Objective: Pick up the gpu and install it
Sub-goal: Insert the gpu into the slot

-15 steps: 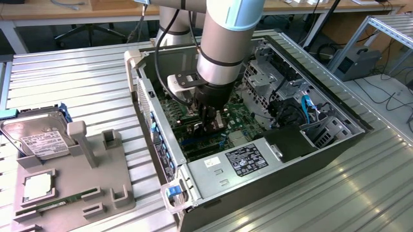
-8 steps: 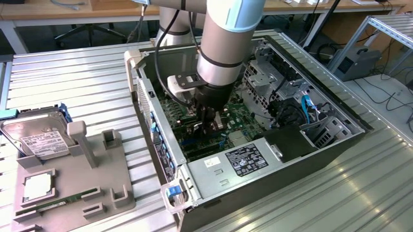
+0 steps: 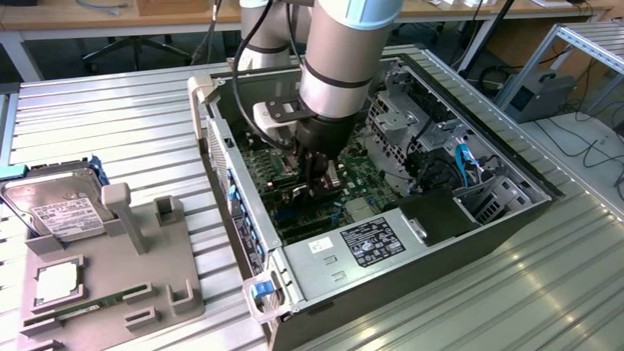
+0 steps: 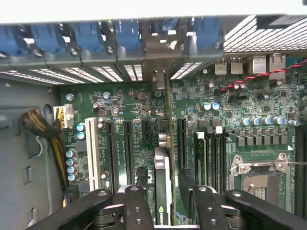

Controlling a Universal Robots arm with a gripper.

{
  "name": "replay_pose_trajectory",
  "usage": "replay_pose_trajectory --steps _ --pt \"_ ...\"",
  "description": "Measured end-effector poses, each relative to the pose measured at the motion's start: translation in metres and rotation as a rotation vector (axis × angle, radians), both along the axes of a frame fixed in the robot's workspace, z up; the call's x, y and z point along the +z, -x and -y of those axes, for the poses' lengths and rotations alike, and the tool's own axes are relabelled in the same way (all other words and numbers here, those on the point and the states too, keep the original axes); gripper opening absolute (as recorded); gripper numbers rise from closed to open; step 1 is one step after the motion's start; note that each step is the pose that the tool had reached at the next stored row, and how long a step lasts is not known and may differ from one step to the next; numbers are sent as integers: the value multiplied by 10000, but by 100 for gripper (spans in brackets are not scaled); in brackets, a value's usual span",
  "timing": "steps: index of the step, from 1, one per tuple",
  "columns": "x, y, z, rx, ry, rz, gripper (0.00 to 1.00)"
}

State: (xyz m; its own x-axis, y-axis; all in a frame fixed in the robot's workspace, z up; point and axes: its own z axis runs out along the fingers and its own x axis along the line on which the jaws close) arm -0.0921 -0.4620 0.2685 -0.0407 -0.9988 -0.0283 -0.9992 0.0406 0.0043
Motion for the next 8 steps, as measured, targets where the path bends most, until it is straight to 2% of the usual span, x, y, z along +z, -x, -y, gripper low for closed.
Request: replay_pose_trajectory --steps 6,8 --pt "209 0 0 0 1 0 40" --pt "214 0 0 0 -1 0 40"
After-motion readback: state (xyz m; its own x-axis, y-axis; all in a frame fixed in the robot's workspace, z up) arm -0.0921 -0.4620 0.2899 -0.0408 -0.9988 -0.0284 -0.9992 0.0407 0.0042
